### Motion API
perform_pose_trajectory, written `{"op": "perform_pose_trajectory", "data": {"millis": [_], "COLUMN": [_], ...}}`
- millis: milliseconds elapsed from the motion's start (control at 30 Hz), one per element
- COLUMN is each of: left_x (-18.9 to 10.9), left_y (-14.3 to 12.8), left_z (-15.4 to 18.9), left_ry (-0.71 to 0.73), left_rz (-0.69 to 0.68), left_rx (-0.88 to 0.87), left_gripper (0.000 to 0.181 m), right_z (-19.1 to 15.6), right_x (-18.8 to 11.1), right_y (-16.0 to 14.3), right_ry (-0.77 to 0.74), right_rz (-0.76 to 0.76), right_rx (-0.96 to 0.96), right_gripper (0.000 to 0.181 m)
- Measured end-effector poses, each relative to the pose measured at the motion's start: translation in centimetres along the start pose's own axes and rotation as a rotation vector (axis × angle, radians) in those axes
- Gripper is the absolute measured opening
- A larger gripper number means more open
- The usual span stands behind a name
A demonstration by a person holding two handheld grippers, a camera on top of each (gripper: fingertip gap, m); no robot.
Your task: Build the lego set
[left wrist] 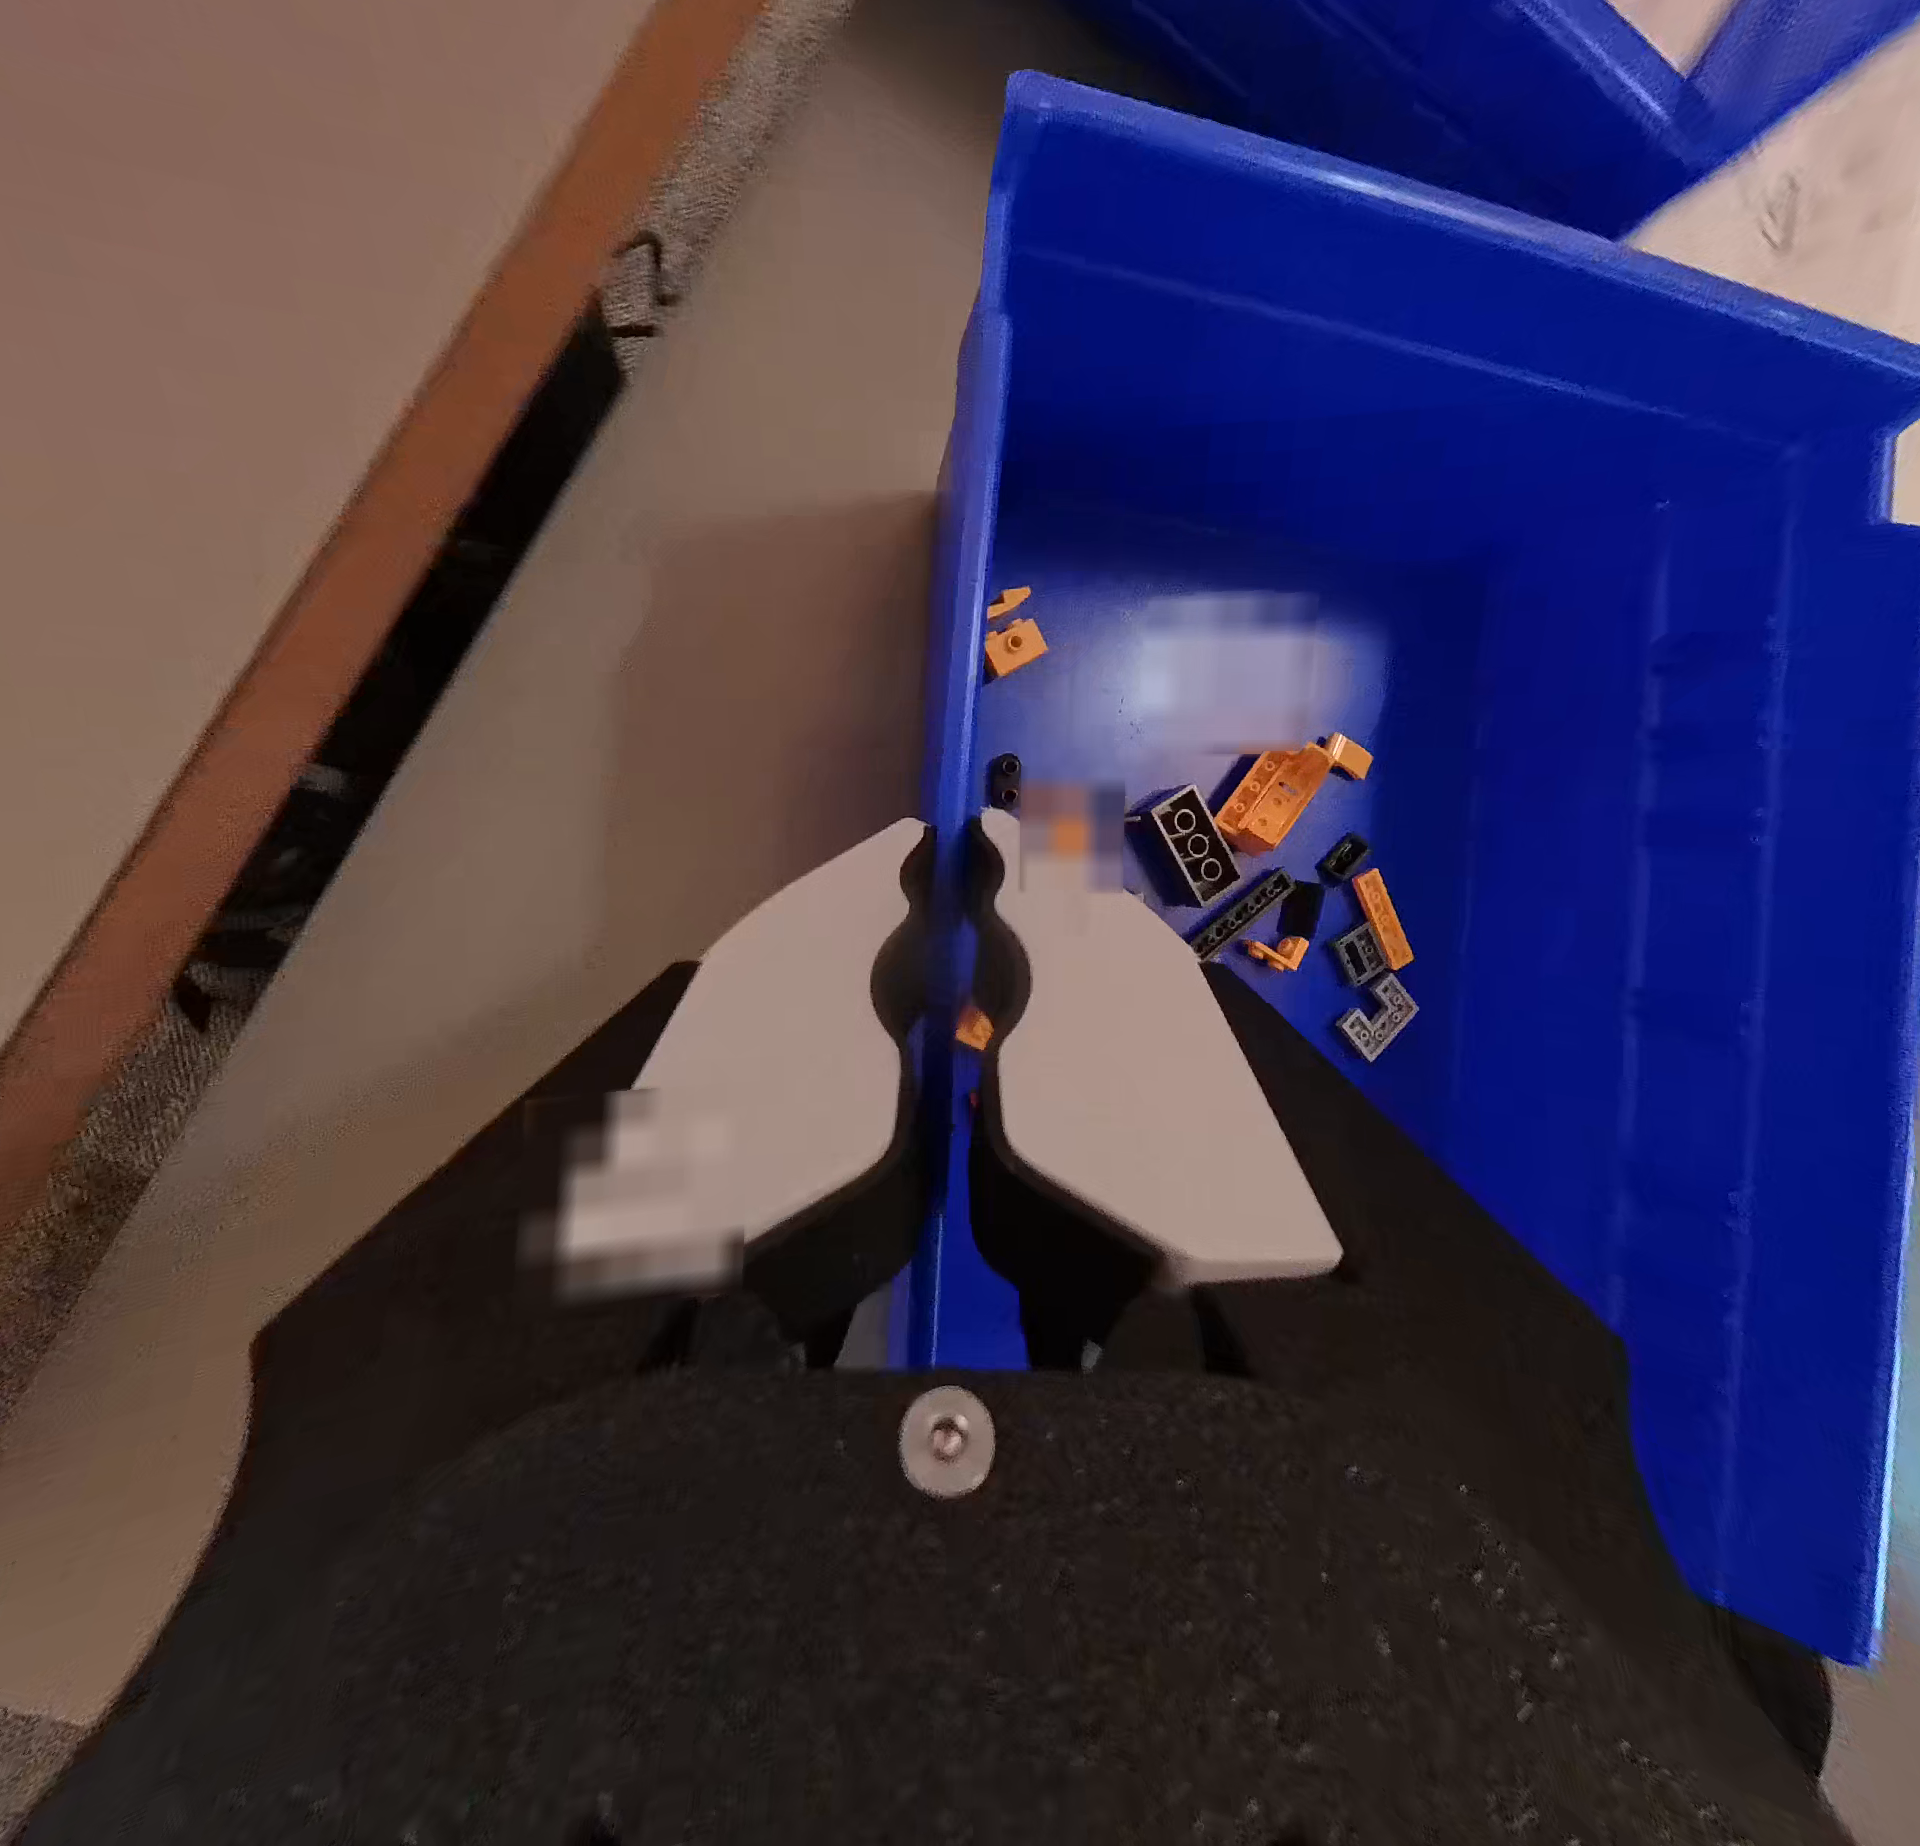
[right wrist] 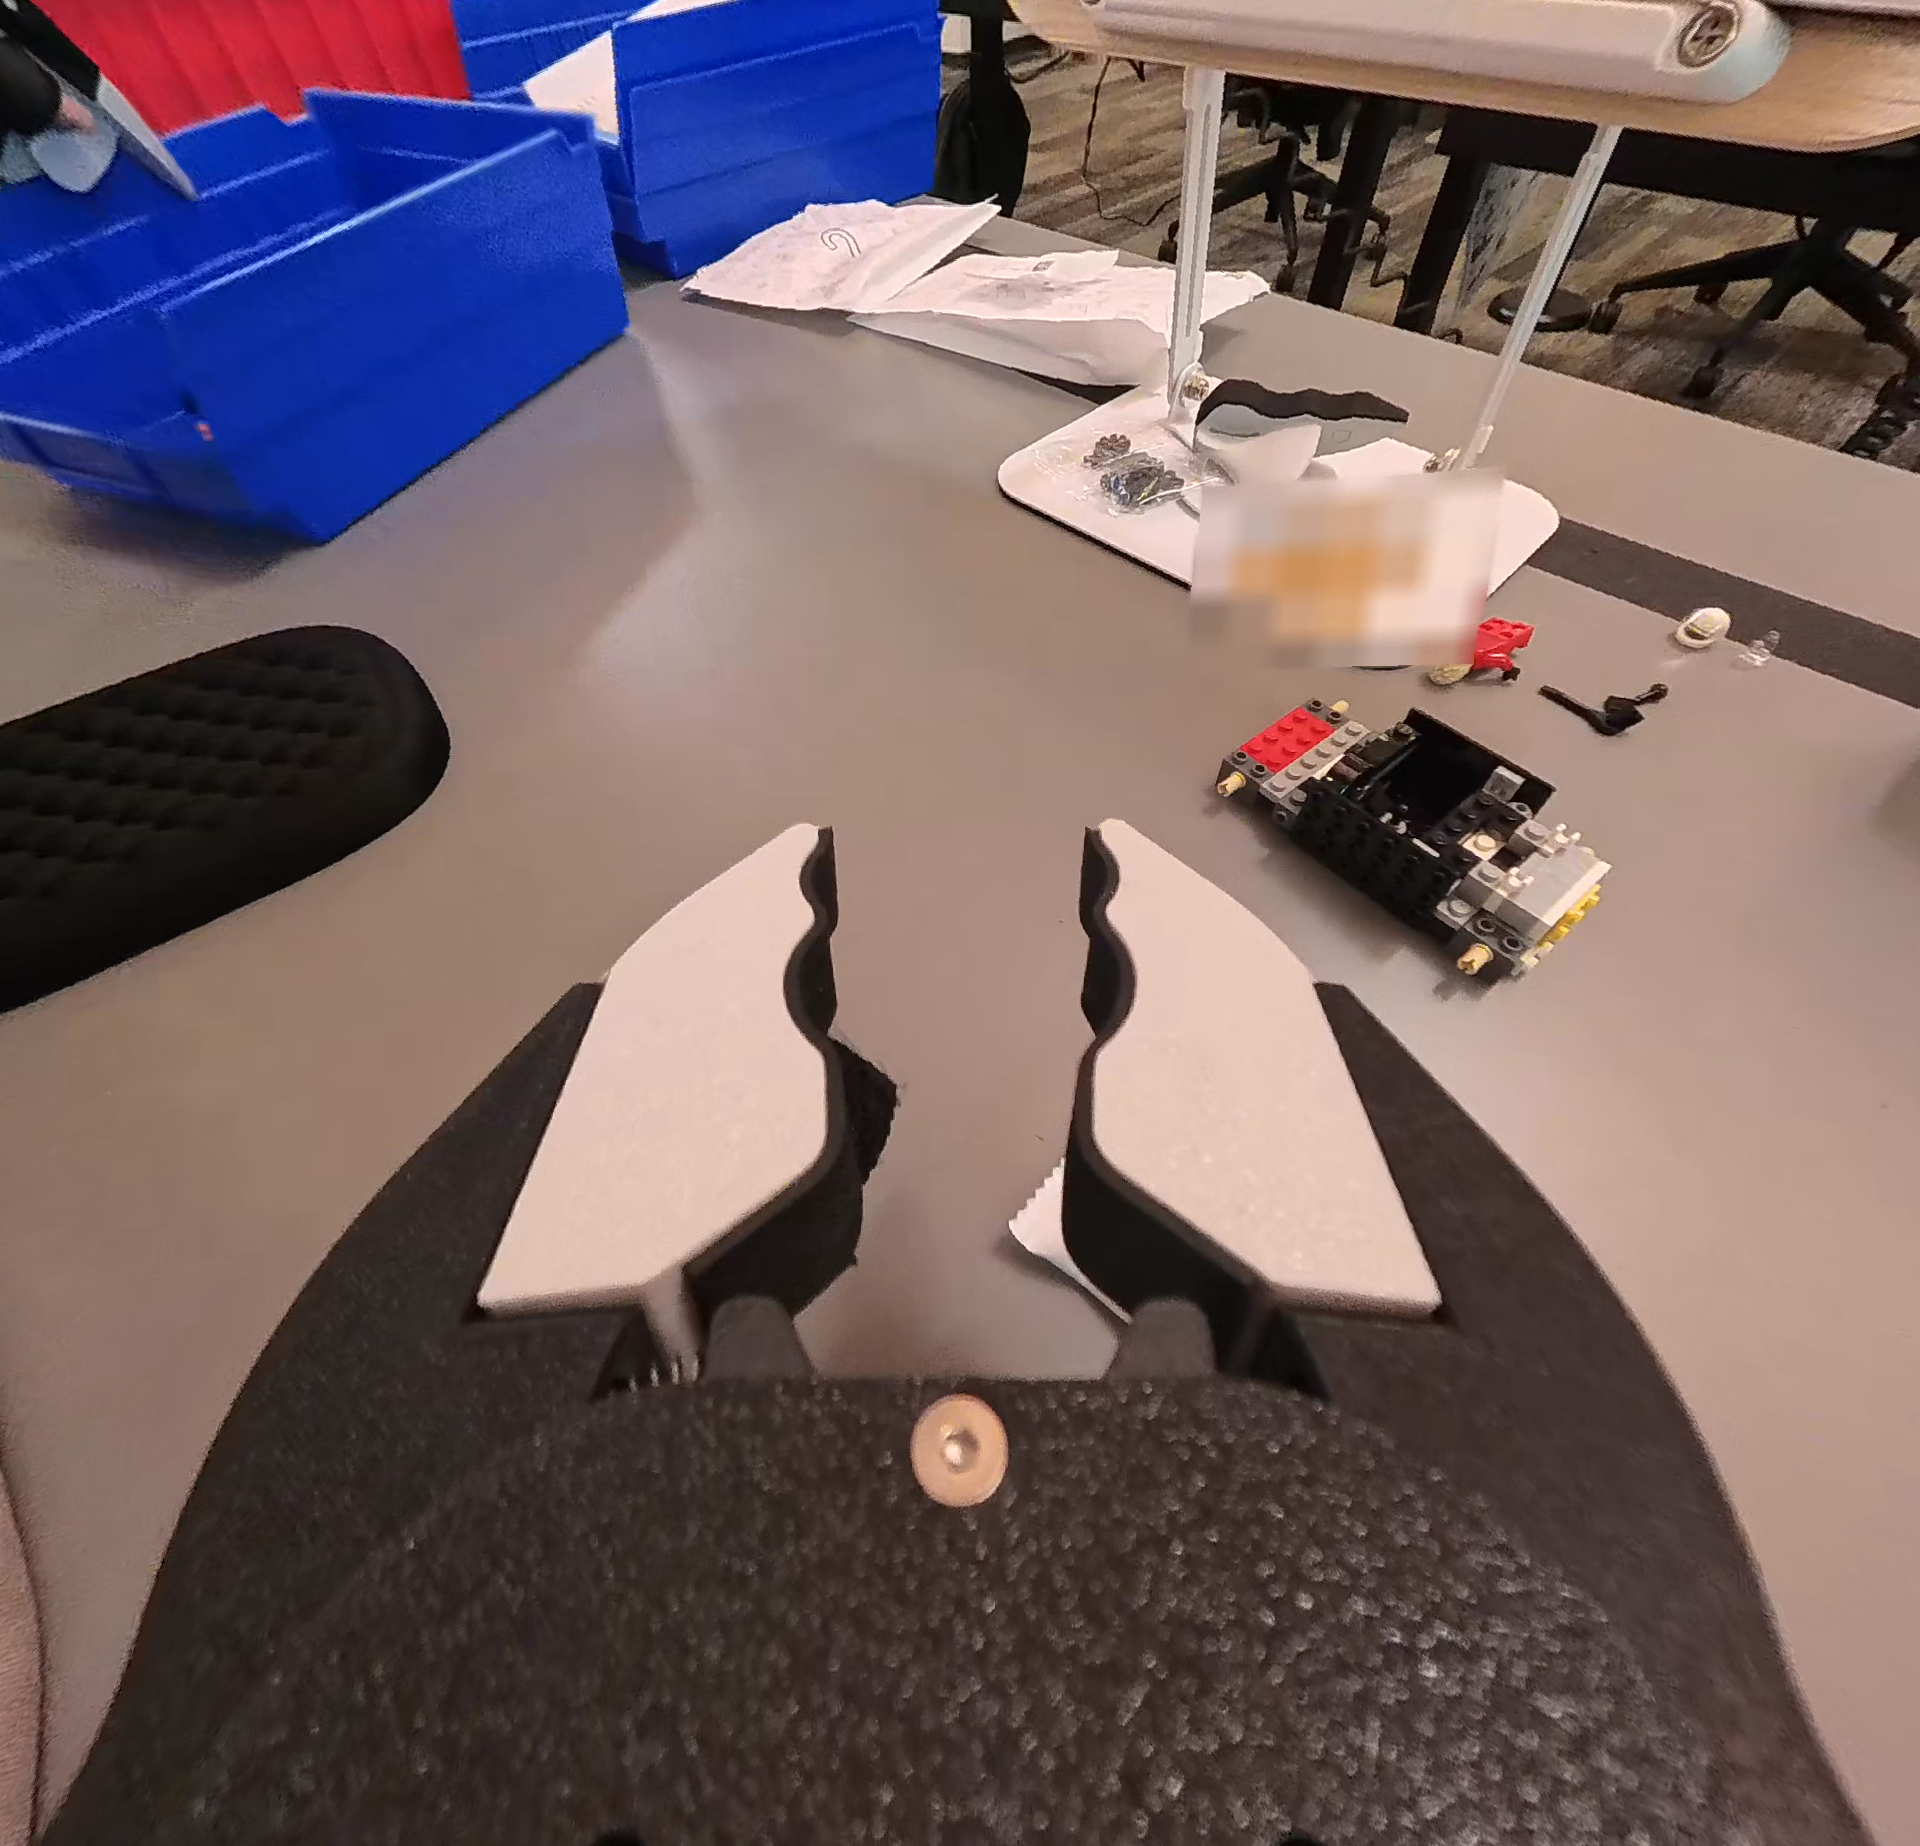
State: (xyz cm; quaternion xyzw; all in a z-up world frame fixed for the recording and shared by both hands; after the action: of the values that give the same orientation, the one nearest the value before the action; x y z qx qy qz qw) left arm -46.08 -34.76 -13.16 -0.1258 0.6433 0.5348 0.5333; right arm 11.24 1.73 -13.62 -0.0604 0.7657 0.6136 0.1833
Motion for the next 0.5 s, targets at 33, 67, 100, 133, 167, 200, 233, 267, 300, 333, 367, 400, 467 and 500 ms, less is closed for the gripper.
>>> {"op": "perform_pose_trajectory", "data": {"millis": [33,67,100,133,167,200,233,267,300,333,367,400,467,500], "left_x": [0.1,0.2,0.1,-0.1,-0.3,-0.6,-0.9,-1.3,-1.7,-2.3,-2.9,-3.7,-5.4,-6.3], "left_y": [0.2,0.2,0.2,0.2,0.0,-0.2,-0.5,-0.9,-1.4,-2.1,-2.9,-3.8,-5.9,-6.9], "left_z": [-0.8,-1.5,-1.9,-2.0,-1.8,-1.4,-0.9,-0.4,0.0,0.4,0.7,1.1,1.7,2.1], "left_ry": [0.018,0.033,0.042,0.044,0.039,0.023,0.004,-0.010,-0.013,-0.008,-0.004,-0.005,-0.008,-0.013], "left_rz": [0.007,0.013,0.021,0.029,0.039,0.049,0.058,0.063,0.068,0.073,0.081,0.086,0.087,0.082], "left_rx": [-0.039,-0.075,-0.099,-0.101,-0.083,-0.062,-0.042,-0.018,0.016,0.056,0.096,0.131,0.199,0.232], "left_gripper": [0.004,0.004,0.004,0.005,0.008,0.018,0.029,0.036,0.042,0.046,0.051,0.052,0.052,0.051], "right_z": [0.0,0.0,0.0,0.0,0.0,0.0,0.0,0.0,0.0,0.0,-0.1,-0.1,-0.1,-0.1], "right_x": [0.0,0.0,0.0,0.0,0.0,0.0,0.0,0.0,0.1,0.1,0.1,0.0,0.0,0.0], "right_y": [0.0,0.0,0.0,0.0,-0.1,-0.1,-0.1,-0.1,-0.2,-0.2,-0.2,-0.2,-0.2,-0.2], "right_ry": [-0.001,0.000,0.001,0.000,-0.001,-0.001,0.000,0.002,0.004,0.004,0.002,0.000,-0.002,0.000], "right_rz": [-0.001,-0.002,-0.002,-0.002,-0.002,-0.001,-0.001,-0.004,-0.006,-0.007,-0.007,-0.006,-0.006,-0.008], "right_rx": [-0.001,-0.001,-0.001,-0.003,-0.005,-0.004,-0.002,-0.001,-0.002,-0.005,-0.010,-0.014,-0.015,-0.013], "right_gripper": [0.045,0.045,0.045,0.045,0.045,0.045,0.045,0.045,0.045,0.045,0.045,0.045,0.045,0.045]}}
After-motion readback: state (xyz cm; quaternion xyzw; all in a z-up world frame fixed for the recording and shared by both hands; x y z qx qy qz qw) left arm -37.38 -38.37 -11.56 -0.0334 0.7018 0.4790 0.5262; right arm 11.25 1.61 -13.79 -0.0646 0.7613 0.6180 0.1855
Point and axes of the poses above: each gripper's, where its closed fingertips meet, x out along the fingers, y out of its top, z = x × y across the jaws, the point moved 5 cm from there along -x, back along the fingers, and after that the axes turned 9 degrees about x, right-handed, at the moved point
